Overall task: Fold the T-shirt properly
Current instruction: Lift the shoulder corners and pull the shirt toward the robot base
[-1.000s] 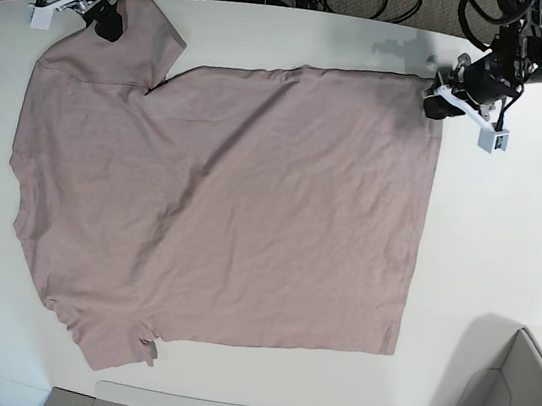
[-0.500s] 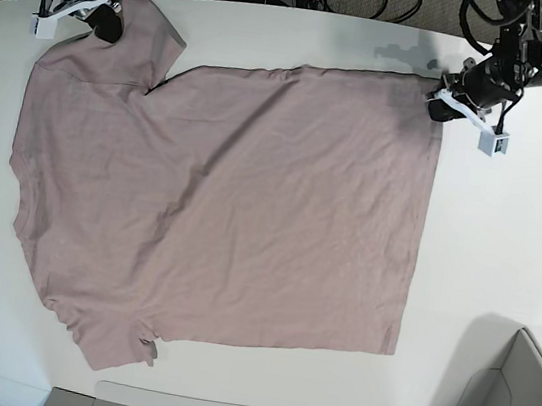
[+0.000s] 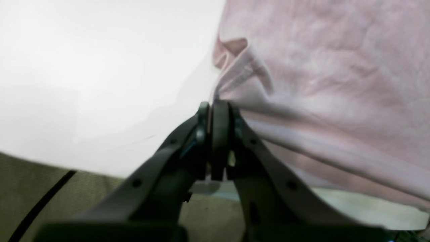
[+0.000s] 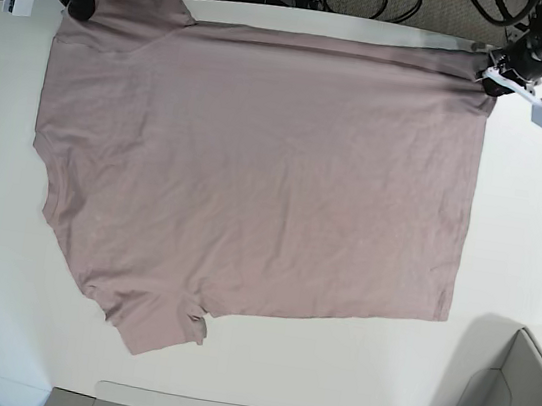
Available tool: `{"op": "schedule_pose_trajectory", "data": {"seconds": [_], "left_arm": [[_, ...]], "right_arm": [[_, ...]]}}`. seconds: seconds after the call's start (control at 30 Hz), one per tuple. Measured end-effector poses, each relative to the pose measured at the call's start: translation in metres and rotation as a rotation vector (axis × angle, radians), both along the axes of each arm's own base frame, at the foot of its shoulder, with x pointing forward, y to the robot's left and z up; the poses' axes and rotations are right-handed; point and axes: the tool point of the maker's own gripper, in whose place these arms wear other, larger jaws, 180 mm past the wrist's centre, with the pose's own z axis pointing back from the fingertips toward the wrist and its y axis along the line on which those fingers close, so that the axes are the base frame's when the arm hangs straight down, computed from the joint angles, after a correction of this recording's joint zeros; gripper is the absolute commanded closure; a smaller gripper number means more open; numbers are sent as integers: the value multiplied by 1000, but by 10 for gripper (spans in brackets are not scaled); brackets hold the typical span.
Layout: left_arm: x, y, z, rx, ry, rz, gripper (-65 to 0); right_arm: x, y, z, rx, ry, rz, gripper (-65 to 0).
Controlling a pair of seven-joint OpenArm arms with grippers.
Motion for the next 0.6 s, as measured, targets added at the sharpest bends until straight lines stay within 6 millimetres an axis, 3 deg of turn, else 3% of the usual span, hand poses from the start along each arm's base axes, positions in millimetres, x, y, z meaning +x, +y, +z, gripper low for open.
{"op": "schedule_pose_trajectory", "data": {"seconds": [0.13,0.27,0.37,0.5,0.6], "left_arm": [[2,4,10,23,-16,-3,0],[24,-2,32,48,-103,-39,0],[26,-2,34,48,-109,-40,0],[34,-2,35,49,-121,-29,0],[47,-3,41,47,-157,-34,0]], "right_arm": [[10,3,19,-38,-47,31,0],[23,7,32,-56,-94,55,0],[36,10,39,-64,-134,64,0],[45,18,39,-51,-152,92,0],[47,19,28,-115,-106,128,0]]}}
